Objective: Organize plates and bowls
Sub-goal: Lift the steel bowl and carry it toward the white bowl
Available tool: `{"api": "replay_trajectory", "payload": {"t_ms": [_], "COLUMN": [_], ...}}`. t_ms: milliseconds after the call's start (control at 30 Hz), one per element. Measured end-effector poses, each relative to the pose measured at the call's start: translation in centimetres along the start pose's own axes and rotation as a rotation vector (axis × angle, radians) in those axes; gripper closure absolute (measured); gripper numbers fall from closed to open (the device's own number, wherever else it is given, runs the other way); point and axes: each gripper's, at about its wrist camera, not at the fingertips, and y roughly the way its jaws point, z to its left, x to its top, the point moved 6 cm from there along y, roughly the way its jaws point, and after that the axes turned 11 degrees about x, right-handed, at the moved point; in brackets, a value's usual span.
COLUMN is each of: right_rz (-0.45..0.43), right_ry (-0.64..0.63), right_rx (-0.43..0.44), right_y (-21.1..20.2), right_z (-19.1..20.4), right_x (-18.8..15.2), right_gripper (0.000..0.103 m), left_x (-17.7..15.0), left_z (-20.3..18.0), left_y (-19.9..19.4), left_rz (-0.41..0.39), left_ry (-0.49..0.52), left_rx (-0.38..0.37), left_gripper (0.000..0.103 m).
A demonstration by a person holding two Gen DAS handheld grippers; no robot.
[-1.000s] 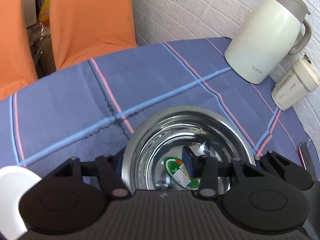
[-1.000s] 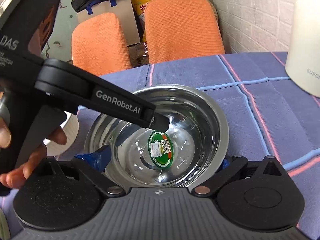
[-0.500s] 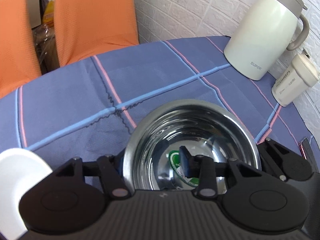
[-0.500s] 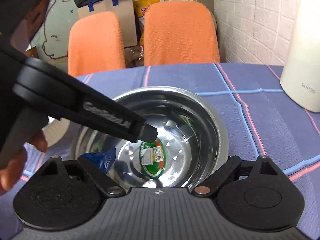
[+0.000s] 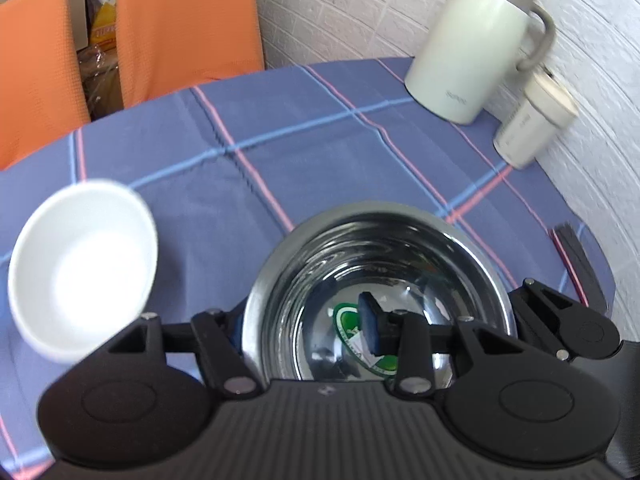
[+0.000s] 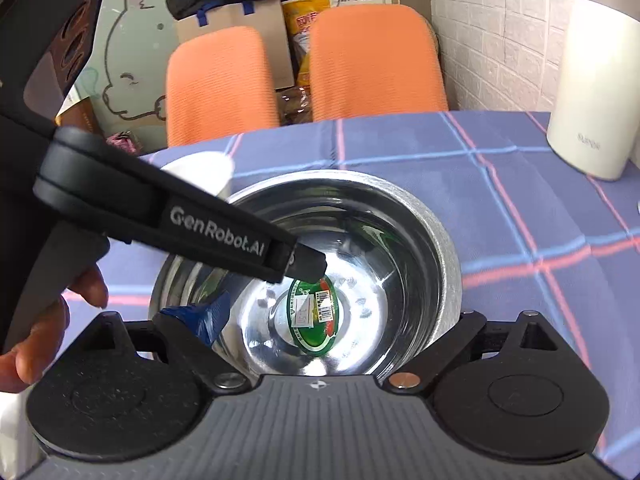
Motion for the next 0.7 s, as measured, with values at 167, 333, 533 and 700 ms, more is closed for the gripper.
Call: {"api": "replay_trajectory", "payload": {"t_ms": [167, 333, 533, 700], "right_rz": [-0.002, 0.008, 0.022, 0.034], "right_ry": [0.02, 0.028, 0.048, 0.06], "right_rx": [0.044, 0.062, 0.08, 0.08], "right_y": [-1.8, -2.6, -2.7, -2.7], "right_z": [3.1, 5.3, 6.1, 6.2], "right_x": [-3.6, -5.9, -7.3, -8.5], "right_gripper": [0.02, 0.02, 0.02, 0.022], "left_x": [-5.0, -8.6, -11.3, -12.7], "left_z": [0.3, 0.6, 0.9, 0.8], "left_y": [-3.2, -5.0, -5.2, -4.5], "left_rz": [-0.009, -0.014, -0.004, 0.009], "left_ry": [0.007, -0.015, -0.043, -0.074], "left_rx": [0.02, 0.013, -0.004, -0.024], "left_gripper": [0.065, 0.065, 0.065, 0.063]}}
